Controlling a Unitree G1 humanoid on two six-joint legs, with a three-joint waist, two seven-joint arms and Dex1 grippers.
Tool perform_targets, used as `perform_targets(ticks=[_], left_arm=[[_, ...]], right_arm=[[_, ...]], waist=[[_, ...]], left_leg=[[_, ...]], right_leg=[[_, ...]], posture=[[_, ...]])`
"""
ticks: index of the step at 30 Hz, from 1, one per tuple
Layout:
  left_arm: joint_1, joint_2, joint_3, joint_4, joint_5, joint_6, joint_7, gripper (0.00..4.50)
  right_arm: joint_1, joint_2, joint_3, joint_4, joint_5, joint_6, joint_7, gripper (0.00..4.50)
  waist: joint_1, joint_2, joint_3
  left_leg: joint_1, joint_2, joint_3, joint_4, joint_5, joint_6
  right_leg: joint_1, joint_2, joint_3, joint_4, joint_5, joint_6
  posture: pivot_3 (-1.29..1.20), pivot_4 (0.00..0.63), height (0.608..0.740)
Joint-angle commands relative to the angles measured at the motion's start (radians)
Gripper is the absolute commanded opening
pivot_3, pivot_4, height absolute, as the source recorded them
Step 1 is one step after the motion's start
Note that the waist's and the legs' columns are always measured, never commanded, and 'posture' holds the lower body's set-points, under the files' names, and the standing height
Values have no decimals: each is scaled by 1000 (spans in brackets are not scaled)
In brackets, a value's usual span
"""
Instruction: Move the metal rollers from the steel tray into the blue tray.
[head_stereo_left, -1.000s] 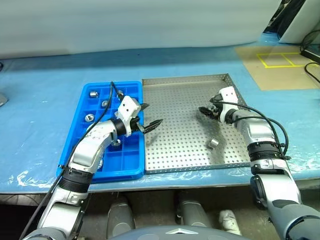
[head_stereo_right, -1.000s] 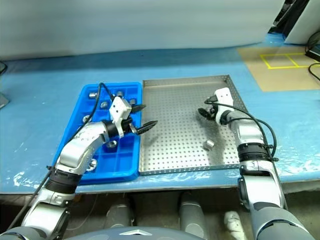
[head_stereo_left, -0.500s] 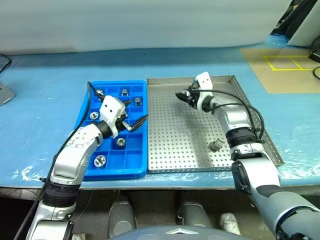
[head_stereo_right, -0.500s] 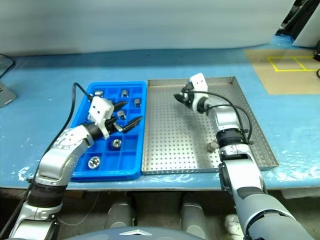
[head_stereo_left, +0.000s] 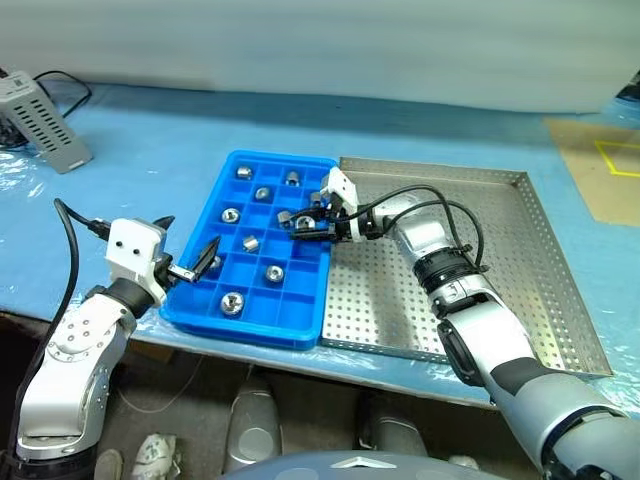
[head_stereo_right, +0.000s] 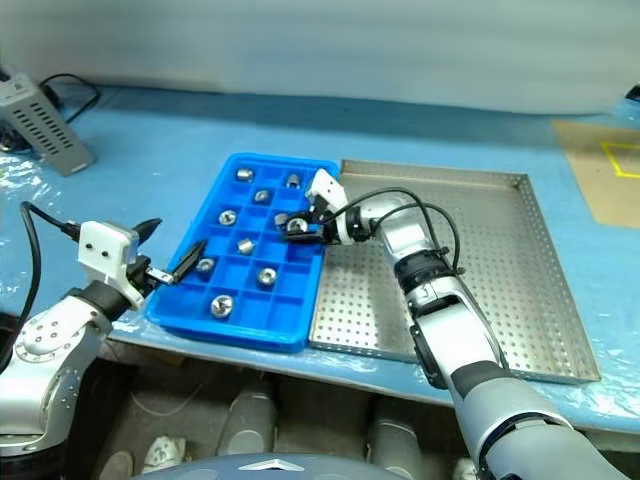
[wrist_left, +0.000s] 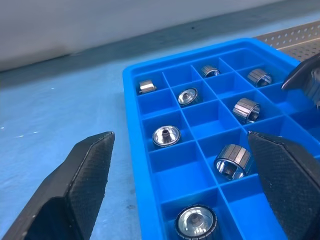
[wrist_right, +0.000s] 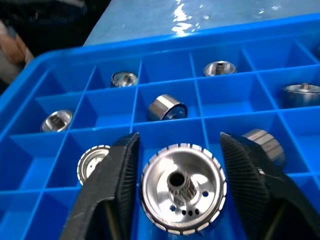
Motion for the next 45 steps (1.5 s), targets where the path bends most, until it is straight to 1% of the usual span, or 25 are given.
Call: perform_targets(ticks=[1, 3, 4, 6, 8, 9, 10, 12, 15, 16, 18, 21, 24, 25, 27, 30, 32, 34, 36, 39, 42, 43, 45], left_arm=[[-25, 0, -17, -22, -1, -8, 10, 4500], [-62, 1, -51, 10, -3, -13, -2, 4500], [-89, 1, -75, 34, 0, -18, -12, 4500], [-153, -2, -129, 92, 8, -32, -36, 4500], [-256, -27, -198, 179, 6, -52, -72, 4500], [-298, -40, -229, 219, 7, -63, -92, 4500], [-336, -52, -256, 259, 8, -75, -113, 4500], [-403, -73, -303, 344, 10, -104, -161, 4500], [-513, -107, -365, 493, 15, -158, -248, 4500], [-544, -118, -379, 535, 16, -175, -274, 4500], [-596, -136, -398, 608, 19, -207, -321, 4500], [-655, -158, -413, 695, 23, -243, -373, 4500], [-680, -170, -422, 743, 30, -268, -406, 4500], [-682, -173, -424, 751, 32, -272, -414, 4500], [-683, -177, -423, 758, 34, -277, -422, 4500], [-668, -159, -405, 745, 40, -274, -421, 4500], [-660, -147, -393, 735, 39, -270, -415, 4500], [-637, -124, -375, 707, 43, -265, -396, 4500], [-609, -104, -351, 663, 42, -251, -370, 4500], [-532, -65, -305, 550, 35, -209, -316, 4500], [-414, -15, -254, 411, 32, -152, -265, 4500], [-369, 1, -231, 363, 29, -133, -248, 4500], [-288, 20, -187, 276, 14, -95, -214, 4500]], right_arm=[[-16, -21, 6, 17, -38, -57, -9, 3735], [-14, -33, -15, 14, -38, -65, -33, 4440], [-9, -43, -29, 3, -34, -62, -43, 4476], [6, -63, -62, -35, -14, -43, -71, 4476], [51, -112, -102, -128, 9, 14, -91, 4476], [83, -141, -119, -187, 15, 45, -101, 4476], [121, -173, -134, -250, 20, 78, -110, 4476], [211, -241, -167, -391, 38, 156, -127, 4476], [388, -363, -233, -624, 77, 288, -141, 4476], [451, -400, -256, -704, 94, 332, -145, 4476], [563, -452, -299, -832, 123, 403, -164, 4476], [710, -498, -355, -989, 168, 499, -197, 4476], [805, -520, -360, -1078, 185, 556, -225, 4476], [828, -525, -337, -1085, 169, 558, -240, 4476], [853, -531, -301, -1079, 140, 551, -266, 4476], [839, -522, -265, -1085, 162, 559, -263, 3899], [800, -499, -270, -1092, 200, 575, -266, 3226], [684, -439, -287, -1061, 256, 595, -282, 2552], [582, -397, -273, -1016, 283, 594, -274, 1845], [455, -349, -211, -933, 309, 573, -214, 1845], [359, -319, -115, -861, 315, 544, -104, 1845], [332, -314, -72, -824, 296, 517, -64, 1845], [286, -312, 10, -701, 198, 396, -41, 1845]], waist=[[5, 0, 0], [5, 0, 0], [5, 0, 0], [1, 0, 0], [-3, 0, 0], [-2, 0, 0], [-7, 0, 0], [-28, 0, 0], [-66, 0, 0], [-85, 0, 0], [-125, 0, 0], [-185, -1, 0], [-223, 0, 0], [-233, 0, -1], [-244, 0, -1], [-244, -2, -1], [-243, -2, -1], [-247, -2, -1], [-243, -1, -1], [-220, -2, -1], [-188, -1, -1], [-182, -1, -1], [-159, -2, -1]], left_leg=[[0, 0, -1, 0, 0, 0], [0, 0, -1, 0, 0, -1], [0, 0, -1, 0, 1, -1], [0, 0, -1, 0, 1, -1], [0, 0, -1, 0, 1, -2], [0, -1, -1, 0, 1, -2], [0, -2, -1, 0, 1, -2], [0, -3, 0, 2, 1, -2], [0, -7, 1, 3, 2, -3], [1, -8, 2, 3, 2, -2], [2, -8, 3, 3, 1, -2], [5, -7, 5, 1, 0, 0], [6, -7, 7, 1, -1, 1], [6, -7, 7, 1, -1, 1], [7, -7, 7, 2, -1, 1], [7, -9, 7, 5, -2, 3], [7, -9, 7, 6, -3, 3], [5, -9, 7, 6, -3, 4], [5, -9, 7, 6, -3, 4], [5, -8, 7, 4, -3, 4], [5, -6, 6, 0, -3, 3], [5, -6, 6, -2, -3, 3], [5, -6, 6, -5, -3, 3]], right_leg=[[0, 0, 0, 0, 0, 0], [1, 0, -1, 0, 0, 0], [0, 0, -1, 0, 0, 0], [0, 1, 0, 1, 0, 0], [0, 1, 0, 2, 0, 0], [0, 1, 0, 2, 0, 0], [0, 1, 0, 3, 0, 0], [0, 1, 3, 3, 0, 1], [0, 1, 8, 4, -2, 3], [0, 1, 10, 4, -2, 4], [0, 1, 12, 3, -2, 5], [0, 2, 13, 3, -3, 6], [0, 3, 14, 4, -4, 8], [0, 4, 14, 4, -7, 13], [0, 4, 13, 3, -7, 13], [-1, 3, 13, 3, -7, 13], [0, 3, 13, 2, -7, 13], [0, 3, 13, 1, -7, 13], [-1, 3, 13, 0, -6, 12], [-1, 3, 11, 1, 0, 4], [-1, 3, 11, 0, -1, 3], [-1, 3, 10, -1, -2, 3], [-1, 3, 8, -3, -2, 2]], posture=[[409, 150, 740], [359, 150, 740], [321, 150, 740], [235, 150, 740], [166, 150, 740], [76, 150, 740], [45, 150, 740], [-47, 150, 740], [-187, 150, 740], [-236, 150, 740], [-278, 150, 740], [-342, 150, 740], [-364, 150, 740], [-371, 150, 740], [-365, 150, 740], [-328, 150, 740], [-302, 150, 740], [-245, 150, 740], [-170, 150, 740], [-65, 150, 740], [76, 150, 740], [117, 150, 740], [157, 150, 740]])
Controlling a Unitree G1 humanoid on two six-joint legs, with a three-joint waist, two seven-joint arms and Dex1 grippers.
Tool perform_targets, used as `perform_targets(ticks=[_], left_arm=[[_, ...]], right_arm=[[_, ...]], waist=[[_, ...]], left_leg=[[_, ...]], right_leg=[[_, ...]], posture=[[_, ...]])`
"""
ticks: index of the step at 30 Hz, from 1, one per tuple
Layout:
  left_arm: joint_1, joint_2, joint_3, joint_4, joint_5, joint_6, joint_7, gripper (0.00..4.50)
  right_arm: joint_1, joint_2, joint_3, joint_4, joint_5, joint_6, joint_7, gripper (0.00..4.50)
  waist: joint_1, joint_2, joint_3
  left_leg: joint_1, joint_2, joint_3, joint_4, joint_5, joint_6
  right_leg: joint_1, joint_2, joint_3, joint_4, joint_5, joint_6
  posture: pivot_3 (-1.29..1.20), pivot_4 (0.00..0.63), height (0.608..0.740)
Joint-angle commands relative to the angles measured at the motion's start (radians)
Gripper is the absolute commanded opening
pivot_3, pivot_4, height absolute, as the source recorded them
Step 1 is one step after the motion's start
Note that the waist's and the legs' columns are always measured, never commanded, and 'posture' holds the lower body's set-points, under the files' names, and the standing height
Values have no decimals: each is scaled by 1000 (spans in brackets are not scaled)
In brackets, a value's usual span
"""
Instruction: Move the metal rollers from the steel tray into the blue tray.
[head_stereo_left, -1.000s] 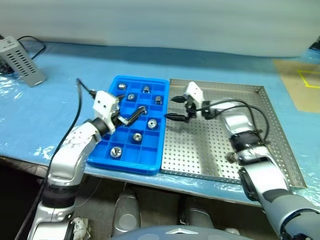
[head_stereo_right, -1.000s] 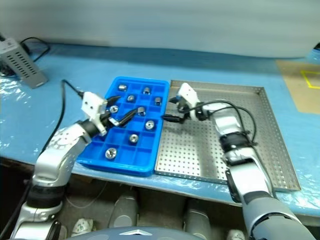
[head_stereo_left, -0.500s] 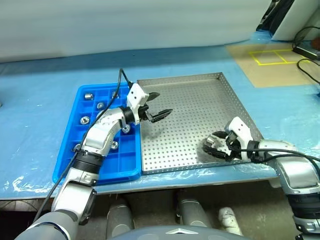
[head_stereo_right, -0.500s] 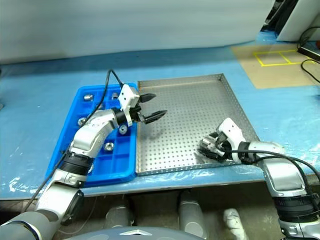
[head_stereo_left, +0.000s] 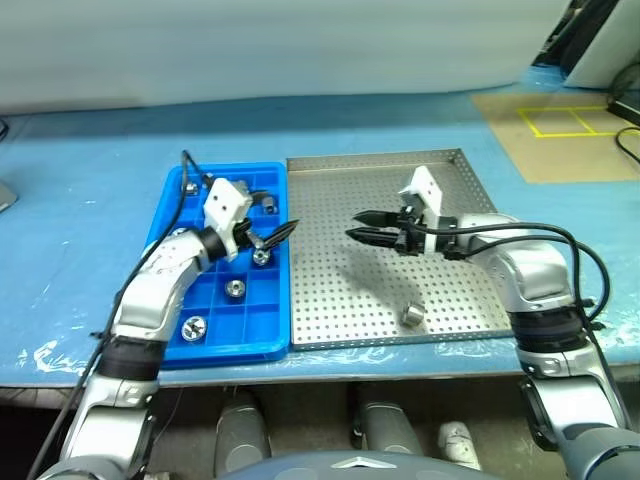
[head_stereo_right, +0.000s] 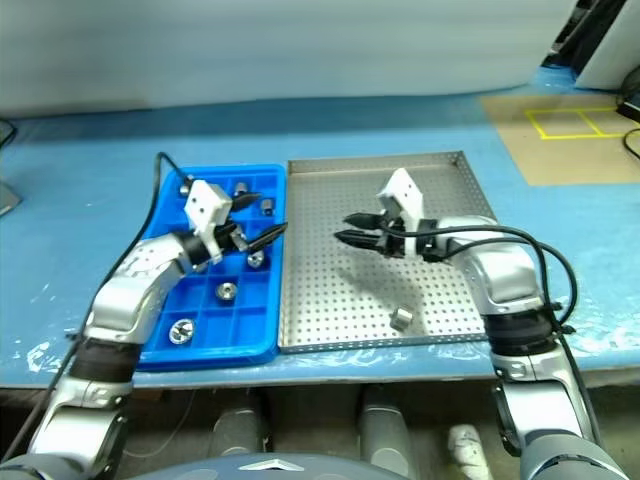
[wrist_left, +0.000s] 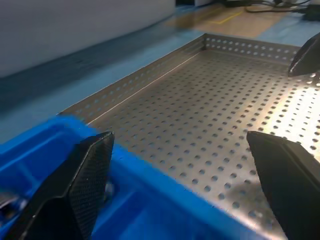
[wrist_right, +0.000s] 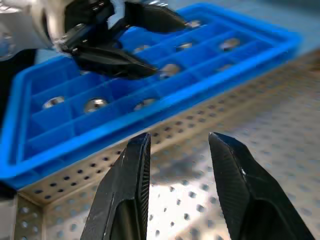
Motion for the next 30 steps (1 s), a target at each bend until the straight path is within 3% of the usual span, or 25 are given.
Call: perform_targets(ticks=[1, 4, 7, 9, 15, 21, 25, 30], left_arm=[[84, 25, 75, -160, -26, 52, 55, 4500], [105, 12, 63, -195, -24, 73, 83, 4500], [35, -22, -5, -144, -10, 56, 73, 4500], [-17, -46, -39, -97, -5, 41, 60, 4500], [-176, -134, -142, 106, 4, -37, -32, 4500], [-270, -193, -191, 265, 11, -112, -118, 4500], [-294, -209, -193, 315, 15, -141, -138, 4500], [-269, -205, -183, 306, 17, -146, -137, 4500]], right_arm=[[-68, 0, 101, 162, -125, -185, 42, 1845], [-90, -15, 114, 254, -166, -264, 59, 1845], [-69, -46, 62, 219, -133, -219, 69, 2008], [-35, -79, 37, 172, -120, -189, 67, 2399], [217, -266, -94, -116, -61, -52, 42, 4458], [485, -394, -228, -333, -17, 53, -16, 4487], [544, -379, -262, -392, 32, 132, -71, 4487], [571, -371, -212, -401, 49, 184, -114, 4487]], waist=[[26, 0, 0], [81, 0, 0], [106, 0, 1], [107, 0, 1], [67, 0, 0], [-3, 0, 0], [-45, 0, 0], [-44, 0, -1]], left_leg=[[0, 0, 0, 0, 0, 0], [-2, -1, 0, 0, 0, -1], [-1, -2, 0, 2, 0, -1], [-1, -3, 0, 4, 0, 0], [2, -3, 0, 8, 0, 0], [1, -2, 0, 6, 0, 1], [2, -2, 1, 6, -1, 1], [2, -2, 1, 9, -1, 1]], right_leg=[[0, 0, -1, -1, 0, 0], [1, -3, -2, -1, 0, -1], [4, -4, 0, -1, -1, -1], [5, -4, 2, 1, 0, 0], [8, -3, 6, 1, 0, 1], [5, 0, 7, -1, -1, 2], [4, 1, 6, -1, -1, 4], [5, 1, 6, -1, -4, 11]], posture=[[161, 150, 740], [147, 150, 740], [67, 150, 740], [9, 150, 740], [-196, 150, 740], [-321, 150, 740], [-337, 150, 740], [-311, 150, 740]])
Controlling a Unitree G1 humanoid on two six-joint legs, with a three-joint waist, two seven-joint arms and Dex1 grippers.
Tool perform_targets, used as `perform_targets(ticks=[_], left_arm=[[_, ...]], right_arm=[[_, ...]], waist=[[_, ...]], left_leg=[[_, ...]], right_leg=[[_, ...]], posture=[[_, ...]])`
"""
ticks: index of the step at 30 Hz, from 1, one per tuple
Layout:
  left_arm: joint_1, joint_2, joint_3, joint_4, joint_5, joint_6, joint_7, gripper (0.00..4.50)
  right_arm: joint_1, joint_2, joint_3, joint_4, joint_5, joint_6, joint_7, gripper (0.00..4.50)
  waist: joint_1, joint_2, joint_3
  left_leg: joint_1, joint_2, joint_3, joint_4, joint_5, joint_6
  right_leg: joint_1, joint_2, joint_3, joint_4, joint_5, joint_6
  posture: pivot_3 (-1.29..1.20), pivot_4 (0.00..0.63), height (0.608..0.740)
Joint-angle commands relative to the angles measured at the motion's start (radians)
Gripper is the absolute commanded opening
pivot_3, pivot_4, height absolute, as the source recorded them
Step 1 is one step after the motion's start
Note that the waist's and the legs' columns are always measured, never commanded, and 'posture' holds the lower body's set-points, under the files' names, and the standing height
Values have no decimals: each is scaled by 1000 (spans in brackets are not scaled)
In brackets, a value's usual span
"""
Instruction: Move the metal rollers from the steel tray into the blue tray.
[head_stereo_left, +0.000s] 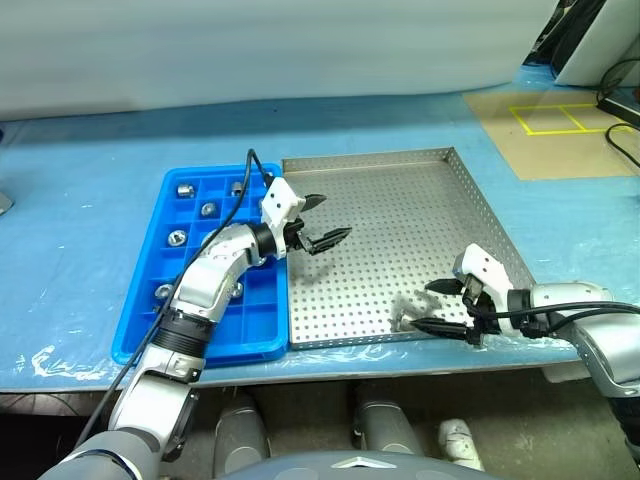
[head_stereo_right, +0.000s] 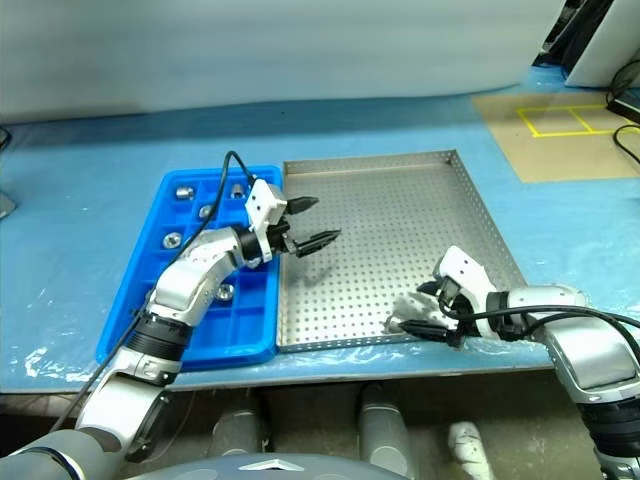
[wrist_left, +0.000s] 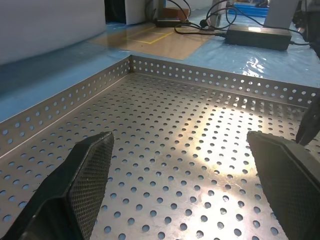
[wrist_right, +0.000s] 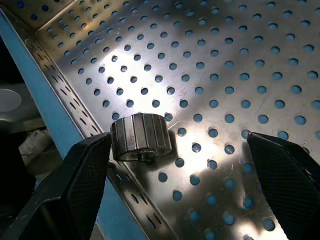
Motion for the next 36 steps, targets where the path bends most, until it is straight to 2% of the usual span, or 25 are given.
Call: perform_targets(ticks=[1, 4, 11, 13, 14, 17, 24, 27, 31, 36], left_arm=[[18, 10, 17, -38, 1, -19, 3, 4500], [45, 16, 21, -69, 2, -9, 18, 4500], [89, 45, 47, -127, 3, 9, 63, 4500], [101, 50, 54, -142, 2, 13, 75, 4500], [104, 50, 55, -147, 2, 14, 79, 4500], [115, 39, 48, -165, 2, 20, 93, 4500], [112, 26, 43, -148, 10, 6, 94, 4500], [113, 24, 45, -148, 13, 3, 99, 4500], [135, 22, 47, -174, 13, 10, 111, 4500], [162, 36, 60, -212, 9, 26, 129, 4500]], right_arm=[[-6, 16, 27, -21, 25, 39, -29, 4487], [-44, 20, 84, 9, 12, 34, -26, 3905], [-131, -11, 191, 55, -1, 12, 48, 1472], [-174, -4, 196, 101, -26, -15, 31, 1083], [-189, -3, 193, 112, -20, -19, 35, 753], [-274, -36, 154, 127, 47, -12, 126, 753], [-407, -146, 258, 170, -49, -267, 374, 753], [-461, -152, 317, 175, -93, -338, 455, 1354], [-497, -135, 431, 252, -278, -609, 493, 2624], [-542, -112, 494, 417, -411, -803, 502, 2624]], waist=[[3, 0, 0], [3, 0, 0], [15, 0, 0], [18, -1, 0], [20, -1, 0], [31, 0, 0], [39, 0, 0], [37, 0, 0], [39, 0, 0], [41, 0, 0]], left_leg=[[0, 0, 0, 0, 0, 0], [0, -1, 0, 0, 0, 1], [-2, 0, 0, -1, -1, 2], [-2, 0, 0, 0, -1, 2], [-1, 0, 0, 0, -2, 2], [-1, -1, 0, 0, -2, 2], [-1, 0, 0, 0, -2, 3], [-2, 0, 0, 0, -2, 3], [-2, 0, 0, 1, -2, 3], [-3, 0, 0, 2, -2, 4]], right_leg=[[0, 0, 0, 0, 0, 0], [1, 0, -1, 0, 0, 0], [0, -1, -1, -1, 4, -6], [1, -2, -1, -1, 4, -6], [1, -2, -1, -1, 4, -6], [1, -3, -1, -1, 4, -6], [1, -3, 0, 0, 4, -7], [0, -2, 0, 0, 4, -7], [0, -3, -1, 0, 4, -7], [0, -3, -1, 1, 4, -7]], posture=[[-297, 150, 740], [-263, 150, 740], [-196, 150, 740], [-187, 150, 740], [-183, 150, 740], [-183, 150, 740], [-171, 150, 740], [-161, 150, 740], [-131, 150, 740], [-95, 150, 740]])
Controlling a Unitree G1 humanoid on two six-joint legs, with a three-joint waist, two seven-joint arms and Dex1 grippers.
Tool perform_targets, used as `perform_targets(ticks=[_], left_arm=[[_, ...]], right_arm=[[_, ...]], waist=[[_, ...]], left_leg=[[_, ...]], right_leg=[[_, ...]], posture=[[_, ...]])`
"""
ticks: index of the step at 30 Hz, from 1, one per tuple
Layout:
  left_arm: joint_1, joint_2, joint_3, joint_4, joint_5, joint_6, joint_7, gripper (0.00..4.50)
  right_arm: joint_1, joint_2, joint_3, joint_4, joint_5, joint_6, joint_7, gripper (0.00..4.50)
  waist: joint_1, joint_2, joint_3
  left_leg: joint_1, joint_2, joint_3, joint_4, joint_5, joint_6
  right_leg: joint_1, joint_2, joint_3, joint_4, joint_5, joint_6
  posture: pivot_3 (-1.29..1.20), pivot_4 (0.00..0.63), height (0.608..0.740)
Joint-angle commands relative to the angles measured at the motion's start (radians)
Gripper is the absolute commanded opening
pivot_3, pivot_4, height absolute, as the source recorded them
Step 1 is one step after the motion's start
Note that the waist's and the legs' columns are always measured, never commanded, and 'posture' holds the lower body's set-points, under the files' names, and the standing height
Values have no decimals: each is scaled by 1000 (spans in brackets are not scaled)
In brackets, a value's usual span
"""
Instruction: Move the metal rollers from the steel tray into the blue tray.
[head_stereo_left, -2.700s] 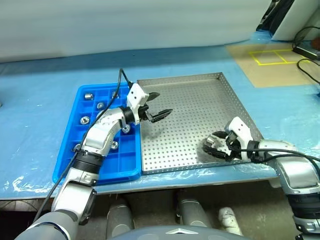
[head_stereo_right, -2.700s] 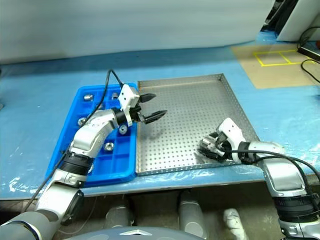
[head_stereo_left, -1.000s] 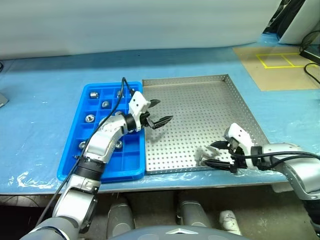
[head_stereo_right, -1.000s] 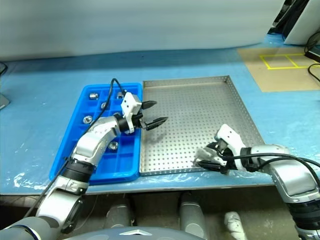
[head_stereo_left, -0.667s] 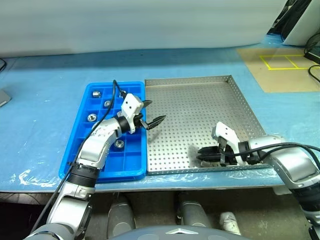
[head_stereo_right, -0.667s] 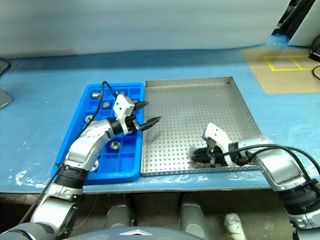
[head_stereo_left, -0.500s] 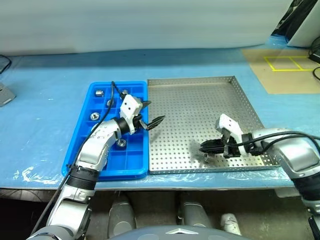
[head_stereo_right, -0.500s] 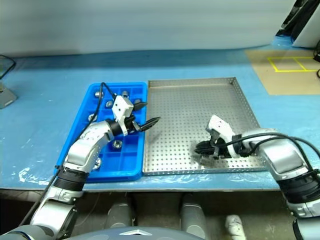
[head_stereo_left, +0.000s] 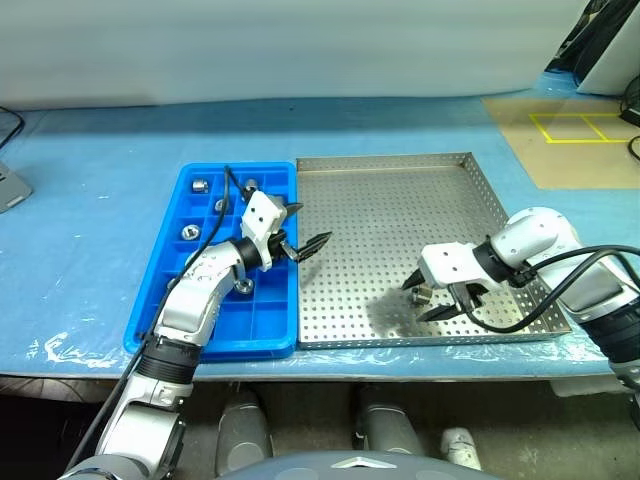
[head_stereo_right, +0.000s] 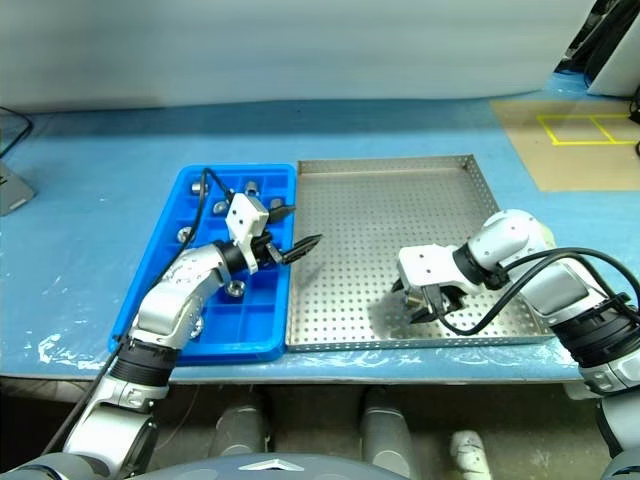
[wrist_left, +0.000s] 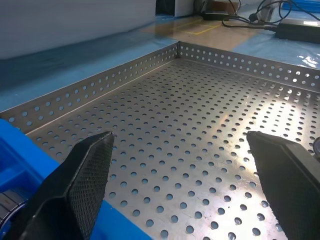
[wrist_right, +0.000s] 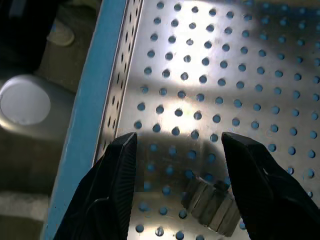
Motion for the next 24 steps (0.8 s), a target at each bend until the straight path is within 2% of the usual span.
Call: perform_targets(ticks=[1, 8, 12, 15, 18, 21, 24], left_arm=[[13, 15, 23, -72, -7, 4, 15, 4500], [33, 27, 21, -95, -5, 15, 27, 4500], [35, 22, 14, -103, -5, 21, 32, 4500], [34, 25, 14, -103, -5, 21, 32, 4500], [35, 25, 13, -105, -6, 23, 32, 4500], [37, 24, 11, -108, -5, 25, 33, 4500], [37, 22, 9, -105, -5, 25, 33, 4500]], right_arm=[[-60, 12, 26, 127, -96, -148, 28, 2624], [-152, 94, 12, 361, -161, -221, -15, 2624], [-187, 105, 14, 465, -219, -299, -41, 2624], [-236, 130, -7, 533, -221, -292, -53, 2624], [-295, 175, -57, 584, -184, -201, -74, 2624], [-362, 245, -139, 612, -119, -6, -122, 2624], [-403, 317, -217, 639, -86, 151, -245, 2624]], waist=[[0, 0, 0], [1, 0, 0], [3, 0, 0], [5, 0, 0], [4, 0, 0], [1, 0, 0], [4, 0, 0]], left_leg=[[0, 0, 0, 0, 0, 0], [0, 0, 0, 1, 0, 1], [0, 0, 0, 2, 0, 1], [0, 0, 0, 2, -1, 2], [0, 0, 1, 4, -1, 2], [0, 0, 1, 6, -1, 2], [0, 1, 1, 8, -1, 2]], right_leg=[[0, 0, 0, 0, 0, 0], [0, 0, -1, 1, 0, 0], [-1, 0, -2, 2, 0, 0], [-1, 0, -2, 2, 0, 0], [-1, 0, -2, 4, 0, -1], [-3, 0, -1, 9, 0, -1], [-4, 0, -1, 14, 0, -1]], posture=[[-90, 150, 740], [-74, 150, 740], [-71, 150, 740], [-70, 150, 740], [-70, 150, 740], [-72, 150, 740], [-77, 150, 740]])
